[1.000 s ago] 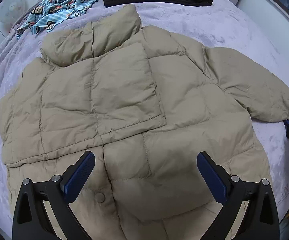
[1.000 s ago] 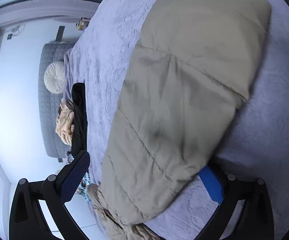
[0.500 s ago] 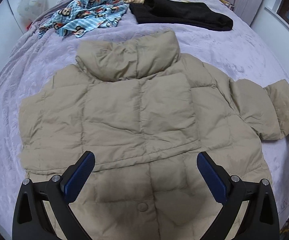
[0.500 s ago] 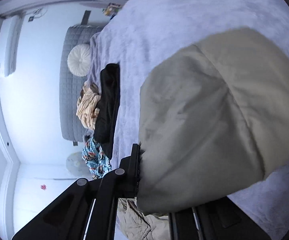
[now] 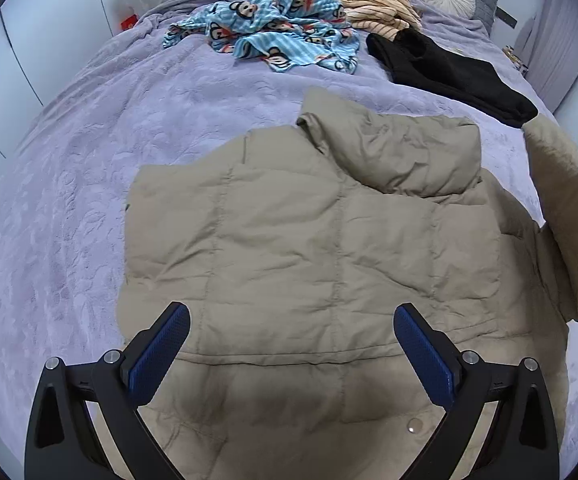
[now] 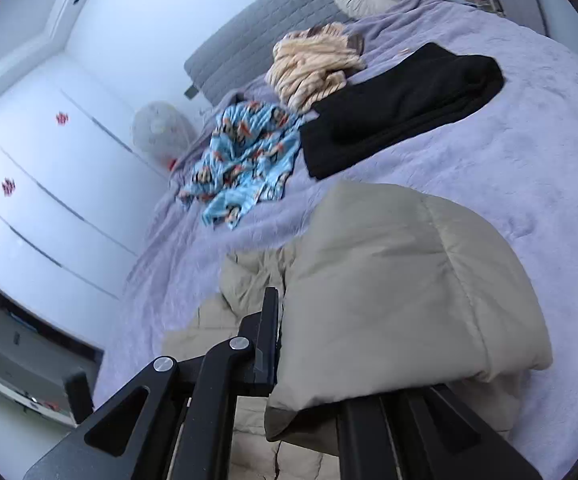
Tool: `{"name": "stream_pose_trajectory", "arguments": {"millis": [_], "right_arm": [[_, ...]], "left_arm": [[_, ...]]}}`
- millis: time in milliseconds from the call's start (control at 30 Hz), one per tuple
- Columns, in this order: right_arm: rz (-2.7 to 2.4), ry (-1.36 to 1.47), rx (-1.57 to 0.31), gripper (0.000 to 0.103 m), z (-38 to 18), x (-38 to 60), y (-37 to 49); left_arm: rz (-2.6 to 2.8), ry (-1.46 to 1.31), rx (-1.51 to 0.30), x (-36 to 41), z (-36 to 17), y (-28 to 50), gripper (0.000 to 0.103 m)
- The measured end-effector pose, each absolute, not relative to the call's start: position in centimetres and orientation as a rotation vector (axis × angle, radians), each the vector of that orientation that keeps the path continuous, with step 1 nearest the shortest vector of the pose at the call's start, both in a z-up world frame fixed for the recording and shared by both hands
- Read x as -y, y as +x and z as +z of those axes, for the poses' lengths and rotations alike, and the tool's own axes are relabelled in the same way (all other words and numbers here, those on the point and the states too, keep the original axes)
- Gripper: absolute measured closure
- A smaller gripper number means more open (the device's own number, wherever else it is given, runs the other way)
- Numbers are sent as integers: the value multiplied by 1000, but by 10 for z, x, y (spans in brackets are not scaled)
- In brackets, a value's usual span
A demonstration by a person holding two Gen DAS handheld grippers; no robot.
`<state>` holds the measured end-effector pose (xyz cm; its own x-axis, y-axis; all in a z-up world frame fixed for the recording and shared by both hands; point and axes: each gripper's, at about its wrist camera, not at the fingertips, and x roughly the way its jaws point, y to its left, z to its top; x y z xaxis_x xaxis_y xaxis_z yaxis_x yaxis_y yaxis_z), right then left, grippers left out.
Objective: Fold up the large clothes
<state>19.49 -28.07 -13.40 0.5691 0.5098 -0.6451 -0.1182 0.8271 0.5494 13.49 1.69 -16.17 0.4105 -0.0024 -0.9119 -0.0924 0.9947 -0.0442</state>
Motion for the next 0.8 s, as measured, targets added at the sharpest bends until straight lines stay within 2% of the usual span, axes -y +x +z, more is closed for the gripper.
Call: {"name": "stream_pose_trajectory", "arguments": {"millis": [267, 433, 500, 567, 600, 800], "right_arm": [[295, 476, -1161, 95, -243, 231, 189], [236, 542, -1222, 94, -264, 234, 201], [238, 547, -1228, 83, -255, 236, 200], [254, 549, -1205, 47, -239, 241, 194], [257, 552, -1183, 42, -225, 244, 190], [117, 664, -1071, 40, -198, 298, 169]], "left_arm": [[90, -143, -1166, -53, -183, 134, 1], [67, -152, -1176, -49, -191, 138, 1], [49, -157, -1175, -44, -191, 141, 1], [31, -160, -1168, -39, -190, 145, 1], [22, -164, -1164, -37, -190, 148, 1], [-27, -231, -1176, -34, -197, 170, 1]]}}
